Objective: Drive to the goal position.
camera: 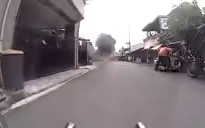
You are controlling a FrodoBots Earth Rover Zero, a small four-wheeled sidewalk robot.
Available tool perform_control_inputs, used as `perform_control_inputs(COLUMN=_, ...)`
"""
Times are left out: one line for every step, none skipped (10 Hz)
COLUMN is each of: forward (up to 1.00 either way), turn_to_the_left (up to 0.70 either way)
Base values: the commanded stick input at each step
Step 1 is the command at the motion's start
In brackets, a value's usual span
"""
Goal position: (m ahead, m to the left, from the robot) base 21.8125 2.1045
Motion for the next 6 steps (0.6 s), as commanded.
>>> perform_control_inputs(forward=0.70, turn_to_the_left=0.11)
perform_control_inputs(forward=0.70, turn_to_the_left=0.13)
perform_control_inputs(forward=0.70, turn_to_the_left=0.05)
perform_control_inputs(forward=0.70, turn_to_the_left=0.02)
perform_control_inputs(forward=0.70, turn_to_the_left=0.02)
perform_control_inputs(forward=0.70, turn_to_the_left=0.01)
